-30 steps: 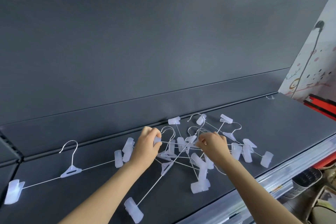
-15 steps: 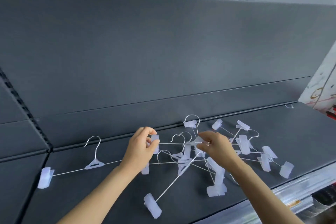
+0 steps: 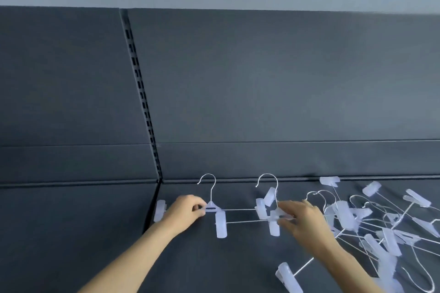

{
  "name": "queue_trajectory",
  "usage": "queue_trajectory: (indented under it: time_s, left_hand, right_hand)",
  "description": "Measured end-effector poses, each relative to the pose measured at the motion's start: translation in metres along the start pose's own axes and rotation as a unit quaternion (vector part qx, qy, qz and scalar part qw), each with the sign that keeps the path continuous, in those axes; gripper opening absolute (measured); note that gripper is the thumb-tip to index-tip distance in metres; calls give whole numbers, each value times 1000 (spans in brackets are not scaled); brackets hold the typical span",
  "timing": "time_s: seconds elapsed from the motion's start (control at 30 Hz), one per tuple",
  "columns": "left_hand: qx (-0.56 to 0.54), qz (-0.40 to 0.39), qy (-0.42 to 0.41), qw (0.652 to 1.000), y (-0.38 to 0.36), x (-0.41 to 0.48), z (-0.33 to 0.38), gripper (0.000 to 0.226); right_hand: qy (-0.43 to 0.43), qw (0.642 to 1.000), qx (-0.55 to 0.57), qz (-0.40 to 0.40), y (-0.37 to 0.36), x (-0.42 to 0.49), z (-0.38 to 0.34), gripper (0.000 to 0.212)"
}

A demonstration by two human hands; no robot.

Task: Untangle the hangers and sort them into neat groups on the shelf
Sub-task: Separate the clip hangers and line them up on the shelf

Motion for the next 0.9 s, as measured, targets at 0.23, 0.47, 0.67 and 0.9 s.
queue_trajectory:
  time_s: [0.23,0.47,0.67,0.9]
  left_hand:
    - [-65,76,48,994,72,-43,-80,11]
    - [-41,125,148,980,157,-131,-253,29]
    - [50,138,181,972,219,-169,-394,12]
    - [201,132,222,945,261,-171,-468,21]
  right_hand:
    - [60,996,17,-57,-37,3,-64,27]
    - [97,990,53,-87,-145,7,-171,9]
    - [64,985,98,-126,-254,28,-279,28]
    - [12,992,-23,-121,-304,53,-327,13]
Point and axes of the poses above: each hand's wrist, its own x-axis towards the middle knuckle, its own y-axis out of the back of the hand, z = x × y, the point moved 5 cm from there along x, towards the middle knuckle, and after that the axes turned 6 degrees about x, right-handed, at the moved point
